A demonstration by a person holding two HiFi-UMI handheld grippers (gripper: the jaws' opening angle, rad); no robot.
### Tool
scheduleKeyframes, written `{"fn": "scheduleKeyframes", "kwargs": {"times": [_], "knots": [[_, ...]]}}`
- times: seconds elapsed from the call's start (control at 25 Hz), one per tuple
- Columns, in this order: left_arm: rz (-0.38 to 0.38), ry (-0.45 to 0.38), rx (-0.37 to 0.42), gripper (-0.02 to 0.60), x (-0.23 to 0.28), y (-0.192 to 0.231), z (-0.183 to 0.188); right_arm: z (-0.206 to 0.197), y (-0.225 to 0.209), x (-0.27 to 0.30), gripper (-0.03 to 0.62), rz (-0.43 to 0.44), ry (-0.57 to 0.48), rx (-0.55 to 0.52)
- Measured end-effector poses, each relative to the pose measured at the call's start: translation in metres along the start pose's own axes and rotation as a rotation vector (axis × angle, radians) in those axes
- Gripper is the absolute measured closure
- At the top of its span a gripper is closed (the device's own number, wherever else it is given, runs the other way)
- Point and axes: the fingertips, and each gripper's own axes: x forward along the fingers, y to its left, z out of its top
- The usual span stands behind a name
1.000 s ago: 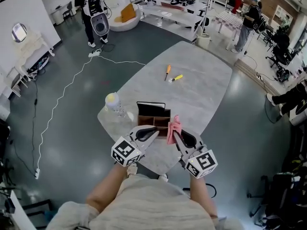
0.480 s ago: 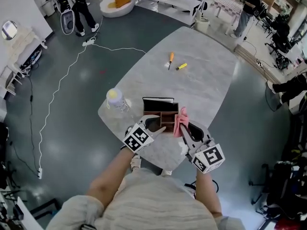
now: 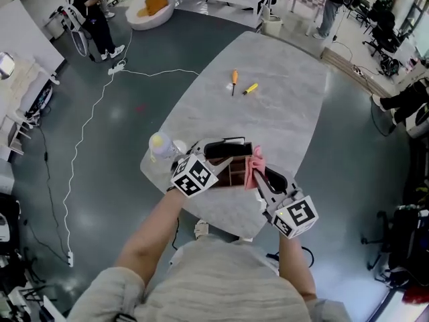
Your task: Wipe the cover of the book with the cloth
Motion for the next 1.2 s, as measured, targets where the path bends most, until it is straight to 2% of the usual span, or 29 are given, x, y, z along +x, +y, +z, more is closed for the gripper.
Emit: {"fn": "scheduleKeyframes", "kwargs": {"times": [0.24, 0.44, 0.68, 0.8, 0.88, 0.92, 1.2], "knots": [[-0.095, 0.066, 0.094, 0.376, 0.008, 0.018, 0.0, -0.001, -0.001, 0.0, 0.54, -0.032, -0.004, 0.016], [-0.224, 0.172, 0.16, 0.354, 0.022, 0.022, -0.015, -0.002, -0.004, 0.0, 0.54, -0.057, -0.005, 0.02], [-0.297, 0.297, 0.212, 0.35, 0.035, 0.019, -0.039, -0.003, -0.006, -0.002, 0.54, -0.076, -0.005, 0.025], [-0.313, 0.321, 0.196, 0.366, 0.042, 0.02, -0.043, -0.003, -0.008, -0.003, 0.54, -0.085, -0.002, 0.028], [-0.317, 0.324, 0.181, 0.453, 0.045, 0.02, -0.044, -0.004, -0.008, -0.005, 0.54, -0.09, -0.001, 0.031], [-0.32, 0.325, 0.172, 0.469, 0.045, 0.02, -0.044, -0.005, -0.009, -0.006, 0.54, -0.093, -0.001, 0.032], [-0.38, 0.329, 0.089, 0.497, 0.045, 0.015, -0.037, -0.009, -0.013, -0.014, 0.54, -0.11, 0.0, 0.045]]}}
